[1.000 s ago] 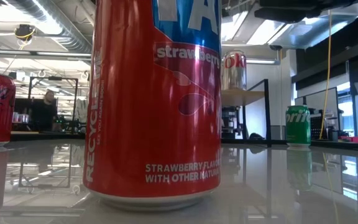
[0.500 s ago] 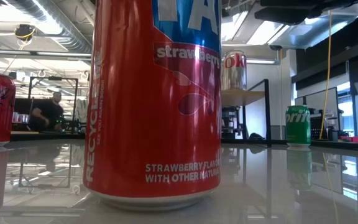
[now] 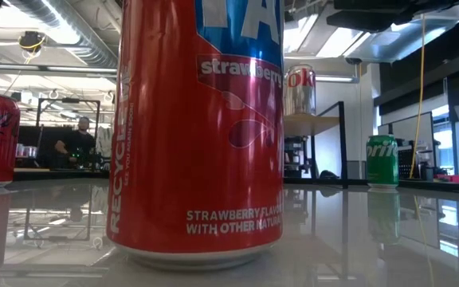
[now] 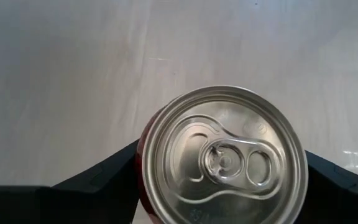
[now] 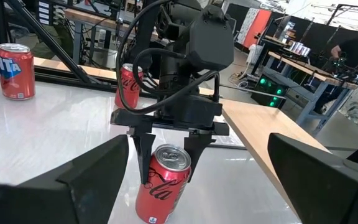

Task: Place canned beverage on shelf
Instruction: Put the right red black soda can on the shelf

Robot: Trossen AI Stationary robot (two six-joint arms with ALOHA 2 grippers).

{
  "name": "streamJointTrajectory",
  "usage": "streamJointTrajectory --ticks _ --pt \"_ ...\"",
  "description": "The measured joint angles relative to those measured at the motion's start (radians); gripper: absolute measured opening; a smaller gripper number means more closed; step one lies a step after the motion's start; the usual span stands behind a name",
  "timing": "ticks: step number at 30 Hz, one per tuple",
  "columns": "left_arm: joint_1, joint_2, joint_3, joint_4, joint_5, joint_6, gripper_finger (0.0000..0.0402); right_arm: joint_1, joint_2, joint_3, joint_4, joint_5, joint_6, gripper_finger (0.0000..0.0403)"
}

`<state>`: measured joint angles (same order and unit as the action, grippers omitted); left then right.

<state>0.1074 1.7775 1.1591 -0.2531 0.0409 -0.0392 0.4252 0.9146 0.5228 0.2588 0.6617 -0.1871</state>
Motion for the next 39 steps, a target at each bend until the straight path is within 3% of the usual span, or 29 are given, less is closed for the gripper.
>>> streamJointTrajectory --ticks 8,22,31,39 --pt "-0.001 -0.019 0.039 -0.061 -0.012 -0.038 0.0284 0.000 0.000 0.000 0.001 0.000 0.000 0.0381" --pt "-0.021 -0.026 0.463 -0.439 -0.183 0.030 0.0288 0.000 0.000 0.000 0.000 0.000 0.000 0.0381" --pt "0.099 -0.027 0.560 -0.431 -0.171 0.079 0.0289 0.000 0.000 0.000 -0.006 0.000 0.004 0.0381" --pt "0.213 -0.021 0.561 -0.391 -0.067 0.116 0.0289 0.000 0.000 0.000 -0.008 0.000 0.011 0.0381"
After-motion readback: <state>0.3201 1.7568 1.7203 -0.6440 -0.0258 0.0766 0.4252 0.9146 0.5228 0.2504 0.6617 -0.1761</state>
